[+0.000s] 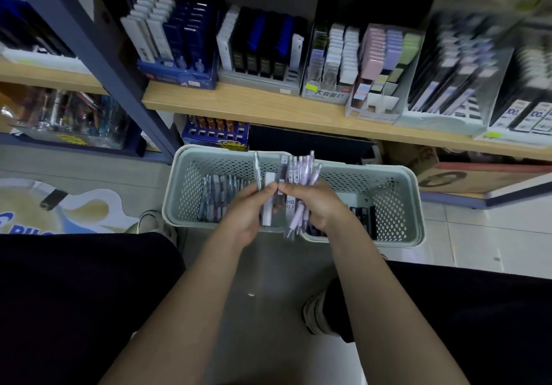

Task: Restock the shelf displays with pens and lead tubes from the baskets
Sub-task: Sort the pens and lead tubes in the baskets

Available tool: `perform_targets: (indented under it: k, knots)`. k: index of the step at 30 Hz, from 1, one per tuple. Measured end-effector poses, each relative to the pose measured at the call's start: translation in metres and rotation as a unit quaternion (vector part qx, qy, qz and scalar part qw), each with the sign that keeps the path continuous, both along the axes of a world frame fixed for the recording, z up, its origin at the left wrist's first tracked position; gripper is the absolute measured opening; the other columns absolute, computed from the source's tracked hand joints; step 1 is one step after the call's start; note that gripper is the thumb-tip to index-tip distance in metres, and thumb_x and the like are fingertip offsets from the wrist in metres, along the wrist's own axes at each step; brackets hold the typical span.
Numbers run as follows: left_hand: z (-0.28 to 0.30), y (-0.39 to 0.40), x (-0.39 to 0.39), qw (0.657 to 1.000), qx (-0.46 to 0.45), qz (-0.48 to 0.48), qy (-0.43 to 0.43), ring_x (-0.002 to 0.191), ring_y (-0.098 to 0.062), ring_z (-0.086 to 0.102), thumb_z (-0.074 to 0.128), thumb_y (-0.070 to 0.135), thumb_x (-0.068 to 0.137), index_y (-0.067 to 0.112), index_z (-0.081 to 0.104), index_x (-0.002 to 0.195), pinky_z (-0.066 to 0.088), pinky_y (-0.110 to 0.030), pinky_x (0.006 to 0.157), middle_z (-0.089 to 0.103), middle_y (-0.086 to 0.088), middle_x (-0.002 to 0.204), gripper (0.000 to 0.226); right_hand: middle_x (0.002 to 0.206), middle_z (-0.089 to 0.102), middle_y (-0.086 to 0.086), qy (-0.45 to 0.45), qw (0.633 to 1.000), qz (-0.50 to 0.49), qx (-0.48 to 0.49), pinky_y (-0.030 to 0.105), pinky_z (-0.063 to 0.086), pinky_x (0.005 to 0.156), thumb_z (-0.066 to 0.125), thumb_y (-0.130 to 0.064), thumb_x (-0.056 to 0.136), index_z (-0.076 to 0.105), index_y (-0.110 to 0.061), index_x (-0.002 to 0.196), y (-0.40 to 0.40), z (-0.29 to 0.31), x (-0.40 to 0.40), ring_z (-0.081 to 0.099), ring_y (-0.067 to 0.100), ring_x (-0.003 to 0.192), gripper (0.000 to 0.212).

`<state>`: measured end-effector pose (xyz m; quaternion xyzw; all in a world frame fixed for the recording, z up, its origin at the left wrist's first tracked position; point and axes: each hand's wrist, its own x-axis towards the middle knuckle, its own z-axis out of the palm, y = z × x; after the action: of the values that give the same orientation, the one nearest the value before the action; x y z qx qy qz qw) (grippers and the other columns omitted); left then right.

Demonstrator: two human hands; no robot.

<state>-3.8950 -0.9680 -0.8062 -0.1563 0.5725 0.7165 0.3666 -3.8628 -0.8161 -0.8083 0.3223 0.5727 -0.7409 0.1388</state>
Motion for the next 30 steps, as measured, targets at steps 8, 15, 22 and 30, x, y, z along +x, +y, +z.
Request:
perform_targets:
  k: [8, 15, 22, 30]
  knots:
    - [-0.011, -0.005, -0.011, 0.999, 0.007, -0.024, -0.033, 0.089, -0.021, 0.072, 0.081, 0.044, 0.077, -0.001, 0.043, 0.142, 0.057, -0.029, 0.062, 0.064, -0.021, 0.13, 0.087, 0.093, 0.077, 0.007, 0.0, 0.997, 0.073, 0.022, 0.027, 0.053, 0.073, 0.094, -0.024, 0.066, 0.068, -0.001, 0.108, 0.001, -0.013, -0.003, 0.072, 0.019, 0.092, 0.054]
    - [-0.02, -0.018, -0.016, 0.999, -0.023, -0.027, -0.03, 0.106, -0.027, 0.068, 0.062, 0.032, 0.098, 0.009, 0.066, 0.119, 0.055, -0.039, 0.086, 0.073, -0.012, 0.112, 0.031, 0.111, 0.075, 0.014, -0.004, 0.998, 0.043, -0.053, 0.044, 0.049, 0.104, 0.089, -0.031, 0.071, 0.067, 0.002, 0.117, -0.005, -0.021, -0.008, 0.07, 0.025, 0.11, 0.061]
    - [-0.031, -0.026, -0.013, 0.997, 0.002, -0.078, -0.01, 0.109, -0.032, 0.069, 0.07, 0.025, 0.091, 0.012, 0.06, 0.126, 0.051, -0.055, 0.1, 0.073, -0.011, 0.116, 0.039, 0.103, 0.076, 0.017, -0.026, 0.997, -0.022, -0.064, 0.036, 0.06, 0.077, 0.08, -0.022, 0.084, 0.061, 0.004, 0.12, -0.018, -0.016, -0.018, 0.074, 0.027, 0.095, 0.049]
    - [-0.04, -0.033, -0.013, 0.993, -0.026, -0.087, 0.07, 0.103, -0.037, 0.07, 0.09, 0.024, 0.066, 0.011, 0.063, 0.12, 0.053, -0.047, 0.09, 0.075, -0.012, 0.106, 0.061, 0.126, 0.066, 0.021, -0.035, 0.993, -0.055, -0.094, 0.043, 0.06, 0.087, 0.095, -0.034, 0.064, 0.048, 0.006, 0.137, -0.043, -0.017, -0.027, 0.07, 0.031, 0.108, 0.095]
